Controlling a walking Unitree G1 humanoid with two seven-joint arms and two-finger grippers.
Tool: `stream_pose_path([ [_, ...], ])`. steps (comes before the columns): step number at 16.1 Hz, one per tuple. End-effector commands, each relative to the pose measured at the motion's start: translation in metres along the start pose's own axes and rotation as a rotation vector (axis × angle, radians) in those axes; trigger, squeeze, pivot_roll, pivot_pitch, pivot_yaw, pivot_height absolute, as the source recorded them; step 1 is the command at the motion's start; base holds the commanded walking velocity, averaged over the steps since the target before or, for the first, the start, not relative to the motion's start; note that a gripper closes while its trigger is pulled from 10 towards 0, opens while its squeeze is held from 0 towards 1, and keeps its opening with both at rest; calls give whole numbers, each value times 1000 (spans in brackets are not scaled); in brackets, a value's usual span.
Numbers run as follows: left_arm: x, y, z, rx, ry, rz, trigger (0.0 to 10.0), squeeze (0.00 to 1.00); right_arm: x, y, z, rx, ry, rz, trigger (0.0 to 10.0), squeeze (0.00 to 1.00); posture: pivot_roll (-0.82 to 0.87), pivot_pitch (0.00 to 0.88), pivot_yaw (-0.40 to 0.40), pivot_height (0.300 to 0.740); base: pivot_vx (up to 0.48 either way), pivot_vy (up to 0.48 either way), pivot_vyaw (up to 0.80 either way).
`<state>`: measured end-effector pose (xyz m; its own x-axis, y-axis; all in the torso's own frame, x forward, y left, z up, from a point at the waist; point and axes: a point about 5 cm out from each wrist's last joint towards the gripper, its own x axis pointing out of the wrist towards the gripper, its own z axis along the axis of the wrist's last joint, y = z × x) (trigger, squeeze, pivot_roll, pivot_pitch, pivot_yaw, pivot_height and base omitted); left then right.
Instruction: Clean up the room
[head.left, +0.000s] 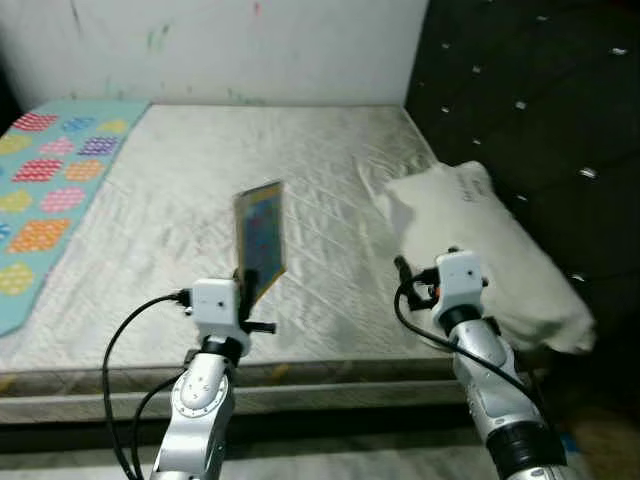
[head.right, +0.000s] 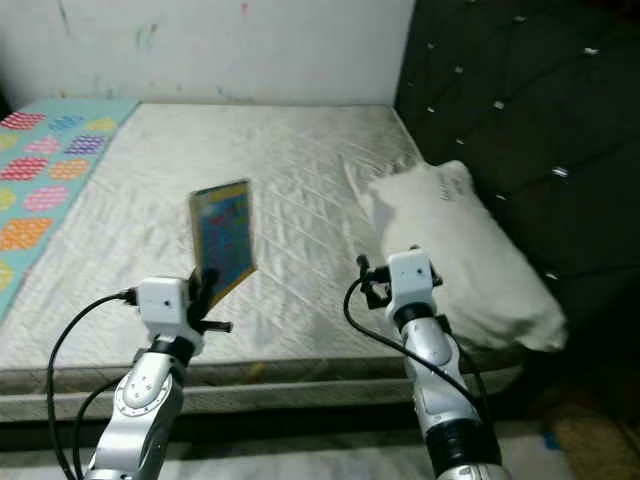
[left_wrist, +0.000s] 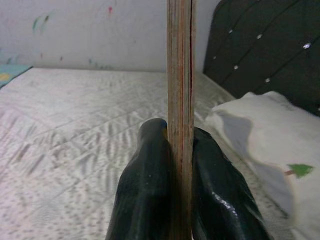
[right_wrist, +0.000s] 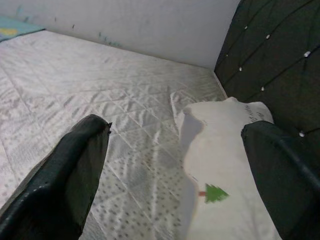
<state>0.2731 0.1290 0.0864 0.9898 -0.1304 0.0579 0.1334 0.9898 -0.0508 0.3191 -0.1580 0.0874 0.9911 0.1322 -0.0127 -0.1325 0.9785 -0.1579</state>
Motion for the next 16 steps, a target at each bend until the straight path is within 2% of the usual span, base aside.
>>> stream_pose_path([
  [1,1,8,12,6,-68,11,10000,0,4,8,7,2,-28,20,10000,0,65,18,-35,740,0,0,0],
  [4,0,6,14,-13,-80,-19,10000,0,4,9,7,-4,-30,27,10000,0,65,18,-35,740,84,0,0],
  [16,0,3,14,-26,-84,-34,10000,0,2,9,6,-23,-30,39,10000,0,59,21,-39,740,296,0,0],
])
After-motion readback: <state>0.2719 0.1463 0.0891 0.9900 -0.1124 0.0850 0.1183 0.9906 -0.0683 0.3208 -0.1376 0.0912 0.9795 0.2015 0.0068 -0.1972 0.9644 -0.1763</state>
